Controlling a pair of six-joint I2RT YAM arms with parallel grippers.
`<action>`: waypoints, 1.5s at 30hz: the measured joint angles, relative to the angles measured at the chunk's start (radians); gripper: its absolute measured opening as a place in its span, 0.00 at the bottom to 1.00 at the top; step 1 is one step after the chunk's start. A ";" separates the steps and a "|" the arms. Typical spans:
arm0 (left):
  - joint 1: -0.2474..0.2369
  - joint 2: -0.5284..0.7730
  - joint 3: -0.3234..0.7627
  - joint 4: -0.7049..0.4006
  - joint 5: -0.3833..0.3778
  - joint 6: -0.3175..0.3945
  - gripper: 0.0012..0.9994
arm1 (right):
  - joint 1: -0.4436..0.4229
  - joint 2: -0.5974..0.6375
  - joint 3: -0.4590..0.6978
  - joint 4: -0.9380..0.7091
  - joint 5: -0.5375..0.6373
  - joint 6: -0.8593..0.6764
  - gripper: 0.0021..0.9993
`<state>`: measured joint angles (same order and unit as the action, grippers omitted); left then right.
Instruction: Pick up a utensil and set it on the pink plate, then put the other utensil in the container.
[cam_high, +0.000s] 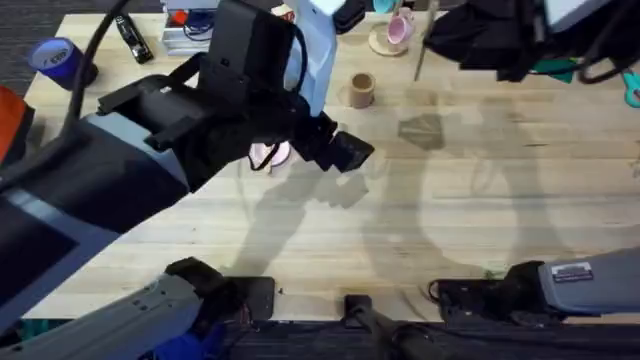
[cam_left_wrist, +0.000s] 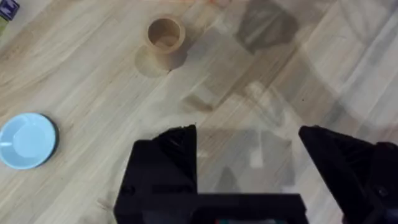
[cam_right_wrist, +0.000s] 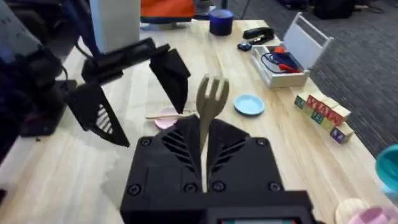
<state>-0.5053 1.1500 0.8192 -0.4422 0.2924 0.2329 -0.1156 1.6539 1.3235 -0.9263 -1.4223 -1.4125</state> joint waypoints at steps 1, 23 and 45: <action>0.000 0.000 0.000 0.009 0.000 0.000 0.99 | 0.028 0.049 0.000 0.040 -0.007 -0.026 0.03; 0.000 0.000 0.000 0.009 0.000 0.000 0.99 | 0.157 0.303 0.001 0.729 -0.003 0.176 0.03; 0.000 0.000 0.000 0.009 0.000 0.000 0.99 | 0.168 0.429 0.001 1.013 0.092 0.500 0.03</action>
<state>-0.5053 1.1500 0.8188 -0.4335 0.2924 0.2329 0.0525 2.0826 1.3247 0.0871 -1.3304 -0.9121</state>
